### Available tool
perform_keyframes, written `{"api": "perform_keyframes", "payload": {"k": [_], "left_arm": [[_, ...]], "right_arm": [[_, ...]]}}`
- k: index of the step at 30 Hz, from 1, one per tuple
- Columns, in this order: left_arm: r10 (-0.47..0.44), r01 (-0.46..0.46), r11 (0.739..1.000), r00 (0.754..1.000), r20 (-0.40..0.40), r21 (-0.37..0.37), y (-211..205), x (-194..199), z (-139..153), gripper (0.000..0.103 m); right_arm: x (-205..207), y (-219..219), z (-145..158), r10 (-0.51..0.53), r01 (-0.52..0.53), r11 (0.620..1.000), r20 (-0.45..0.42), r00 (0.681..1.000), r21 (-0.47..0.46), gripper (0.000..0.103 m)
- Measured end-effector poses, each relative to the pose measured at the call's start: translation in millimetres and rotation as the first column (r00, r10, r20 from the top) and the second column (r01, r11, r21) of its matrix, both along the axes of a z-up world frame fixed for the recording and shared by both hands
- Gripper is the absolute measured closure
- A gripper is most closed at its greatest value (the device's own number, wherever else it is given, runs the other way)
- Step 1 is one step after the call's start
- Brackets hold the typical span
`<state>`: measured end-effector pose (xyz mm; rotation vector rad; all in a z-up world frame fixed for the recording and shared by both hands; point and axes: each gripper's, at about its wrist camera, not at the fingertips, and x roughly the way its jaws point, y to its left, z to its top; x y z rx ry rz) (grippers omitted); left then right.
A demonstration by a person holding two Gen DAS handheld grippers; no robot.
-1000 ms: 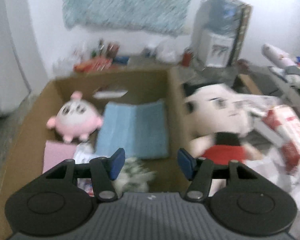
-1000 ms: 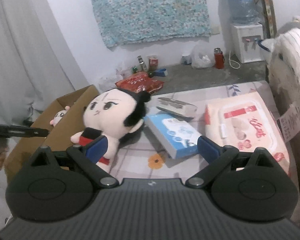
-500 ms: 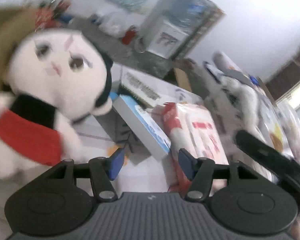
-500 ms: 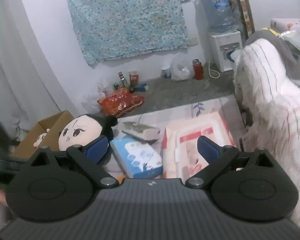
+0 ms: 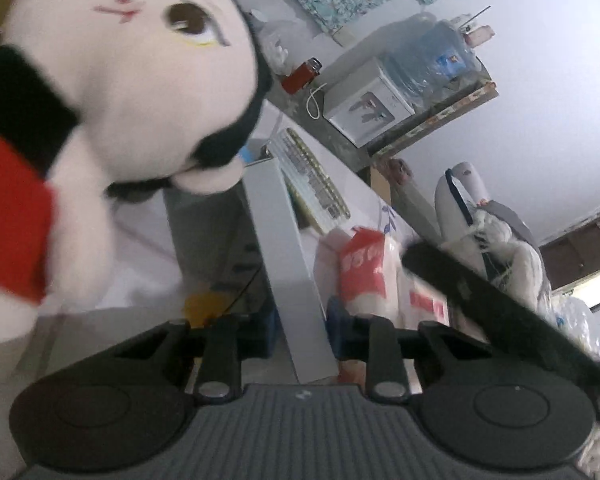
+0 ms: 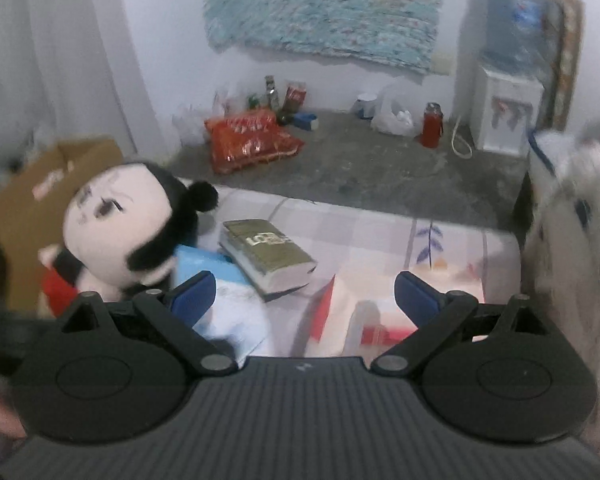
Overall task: Organize soft objects
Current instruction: 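Grasp the white-blue bandage box with the left gripper while the right gripper grasps the gold tissue pack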
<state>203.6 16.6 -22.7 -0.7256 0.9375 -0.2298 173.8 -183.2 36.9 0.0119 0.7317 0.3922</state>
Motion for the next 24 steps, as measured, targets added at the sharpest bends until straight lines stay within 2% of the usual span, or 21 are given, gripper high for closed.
{"api": "perform_keyframes", "payload": {"k": [4,7,11,14,15,16,17,18,19,22,24], "left_arm": [[-0.033,0.033,0.999,0.999,-0.007,-0.011,14.6,-21.7,0.7,0.078],[-0.082,0.082,0.996,0.997,0.014,0.021,16.8,-38.0,3.7,0.078],[-0.168,0.163,0.984,0.984,0.056,0.078,14.5,-62.7,10.7,0.078],[-0.229,0.215,0.969,0.968,0.106,0.123,13.8,-83.7,12.9,0.078],[-0.245,0.229,0.964,0.962,0.116,0.138,13.9,-89.4,13.5,0.078],[-0.258,0.240,0.960,0.958,0.123,0.146,13.5,-93.8,13.9,0.078],[-0.267,0.247,0.957,0.955,0.128,0.153,13.4,-96.3,14.8,0.078],[-0.273,0.252,0.955,0.953,0.129,0.159,14.1,-97.5,14.8,0.078],[-0.277,0.256,0.954,0.951,0.136,0.155,14.5,-96.0,13.9,0.078],[-0.277,0.261,0.957,0.951,0.139,0.124,18.4,-92.8,11.0,0.079],[-0.295,0.275,0.951,0.944,0.149,0.142,18.2,-93.9,13.6,0.080]], "right_arm": [[18.1,18.3,-0.4,0.061,-0.061,0.997,-0.017,0.998,-0.051,0.007],[32.8,40.7,-3.5,0.166,-0.172,0.979,-0.059,0.984,-0.114,0.007],[47.3,71.0,-12.3,0.309,-0.317,0.914,-0.072,0.948,-0.252,0.007],[57.6,86.5,-22.5,0.389,-0.399,0.866,-0.094,0.916,-0.303,0.007],[62.4,91.8,-29.1,0.393,-0.412,0.850,-0.126,0.911,-0.329,0.007],[66.4,96.2,-34.9,0.381,-0.407,0.844,-0.144,0.913,-0.350,0.011],[68.9,100.5,-41.7,0.372,-0.406,0.842,-0.164,0.914,-0.356,0.019],[69.6,101.8,-45.6,0.362,-0.398,0.855,-0.167,0.917,-0.332,0.038],[69.8,100.5,-44.5,0.334,-0.367,0.887,-0.159,0.929,-0.282,0.046],[60.7,97.7,-42.1,0.243,-0.279,0.924,-0.162,0.956,-0.262,0.047],[50.3,90.1,-37.0,0.195,-0.226,0.943,-0.146,0.970,-0.243,0.047]]}}
